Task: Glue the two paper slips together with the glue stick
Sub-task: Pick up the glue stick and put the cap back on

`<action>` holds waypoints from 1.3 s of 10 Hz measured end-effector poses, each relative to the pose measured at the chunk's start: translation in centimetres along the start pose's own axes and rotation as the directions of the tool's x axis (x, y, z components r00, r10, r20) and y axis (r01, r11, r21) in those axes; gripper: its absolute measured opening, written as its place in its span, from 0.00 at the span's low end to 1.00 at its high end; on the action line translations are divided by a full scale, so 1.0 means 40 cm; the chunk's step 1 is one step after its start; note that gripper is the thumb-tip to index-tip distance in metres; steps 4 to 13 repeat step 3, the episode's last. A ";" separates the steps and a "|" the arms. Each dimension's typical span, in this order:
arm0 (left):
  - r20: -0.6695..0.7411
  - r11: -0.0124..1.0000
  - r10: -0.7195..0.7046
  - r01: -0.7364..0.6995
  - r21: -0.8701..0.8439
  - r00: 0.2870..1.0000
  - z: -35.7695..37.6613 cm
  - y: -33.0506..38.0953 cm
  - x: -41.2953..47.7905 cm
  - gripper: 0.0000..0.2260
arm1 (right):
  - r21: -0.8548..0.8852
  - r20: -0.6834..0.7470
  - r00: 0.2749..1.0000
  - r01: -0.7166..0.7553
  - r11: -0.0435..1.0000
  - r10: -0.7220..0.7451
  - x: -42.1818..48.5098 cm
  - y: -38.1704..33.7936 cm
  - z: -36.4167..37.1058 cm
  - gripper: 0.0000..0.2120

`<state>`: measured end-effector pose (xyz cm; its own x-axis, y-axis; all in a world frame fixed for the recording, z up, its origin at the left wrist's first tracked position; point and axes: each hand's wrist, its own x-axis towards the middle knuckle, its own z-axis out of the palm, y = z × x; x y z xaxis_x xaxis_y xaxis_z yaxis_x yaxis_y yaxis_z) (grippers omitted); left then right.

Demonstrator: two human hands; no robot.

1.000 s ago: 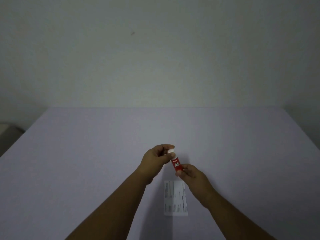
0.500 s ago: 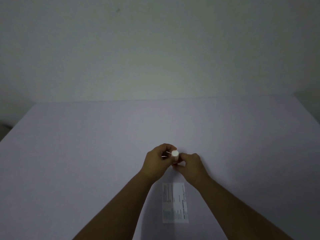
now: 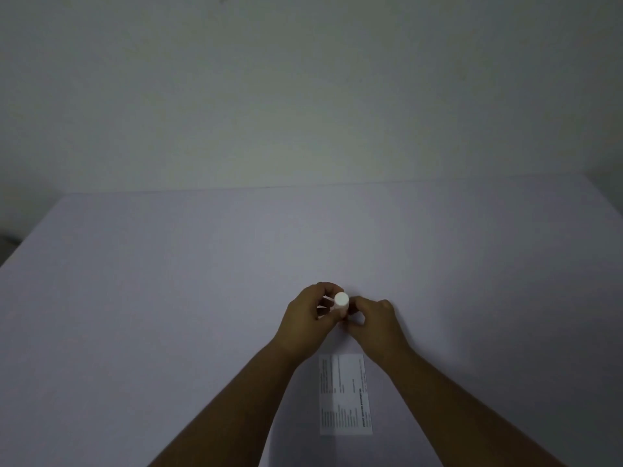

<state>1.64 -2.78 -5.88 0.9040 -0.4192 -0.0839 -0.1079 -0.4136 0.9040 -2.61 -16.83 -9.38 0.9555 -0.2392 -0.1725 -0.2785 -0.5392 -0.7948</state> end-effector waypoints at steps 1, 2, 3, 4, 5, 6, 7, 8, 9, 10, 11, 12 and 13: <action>0.007 1.000 -0.013 0.012 0.020 1.000 0.000 0.002 -0.003 0.10 | -0.002 0.015 1.000 -0.009 1.000 0.009 -0.001 -0.001 -0.001 0.09; 0.016 1.000 -0.018 0.018 0.010 1.000 -0.003 -0.003 -0.003 0.14 | 0.016 0.007 1.000 -0.014 1.000 0.014 0.001 0.007 0.002 0.11; 0.024 0.999 -0.028 0.027 0.029 0.999 -0.007 -0.006 -0.006 0.19 | 0.024 -0.012 1.000 -0.017 1.000 0.017 -0.002 0.008 0.005 0.13; 0.024 0.999 -0.028 0.027 0.029 0.999 -0.007 -0.006 -0.006 0.19 | 0.024 -0.012 1.000 -0.017 1.000 0.017 -0.002 0.008 0.005 0.13; 0.024 0.999 -0.028 0.027 0.029 0.999 -0.007 -0.006 -0.006 0.19 | 0.024 -0.012 1.000 -0.017 1.000 0.017 -0.002 0.008 0.005 0.13; 0.024 0.999 -0.028 0.027 0.029 0.999 -0.007 -0.006 -0.006 0.19 | 0.024 -0.012 1.000 -0.017 1.000 0.017 -0.002 0.008 0.005 0.13; 0.024 0.999 -0.028 0.027 0.029 0.999 -0.007 -0.006 -0.006 0.19 | 0.024 -0.012 1.000 -0.017 1.000 0.017 -0.002 0.008 0.005 0.13; 0.024 0.999 -0.028 0.027 0.029 0.999 -0.007 -0.006 -0.006 0.19 | 0.024 -0.012 1.000 -0.017 1.000 0.017 -0.002 0.008 0.005 0.13; 0.024 0.999 -0.028 0.027 0.029 0.999 -0.007 -0.006 -0.006 0.19 | 0.024 -0.012 1.000 -0.017 1.000 0.017 -0.002 0.008 0.005 0.13; 0.024 0.999 -0.028 0.027 0.029 0.999 -0.007 -0.006 -0.006 0.19 | 0.024 -0.012 1.000 -0.017 1.000 0.017 -0.002 0.008 0.005 0.13; 0.024 0.999 -0.028 0.027 0.029 0.999 -0.007 -0.006 -0.006 0.19 | 0.024 -0.012 1.000 -0.017 1.000 0.017 -0.002 0.008 0.005 0.13; 0.024 0.999 -0.028 0.027 0.029 0.999 -0.007 -0.006 -0.006 0.19 | 0.024 -0.012 1.000 -0.017 1.000 0.017 -0.002 0.008 0.005 0.13; 0.024 0.999 -0.028 0.027 0.029 0.999 -0.007 -0.006 -0.006 0.19 | 0.024 -0.012 1.000 -0.017 1.000 0.017 -0.002 0.008 0.005 0.13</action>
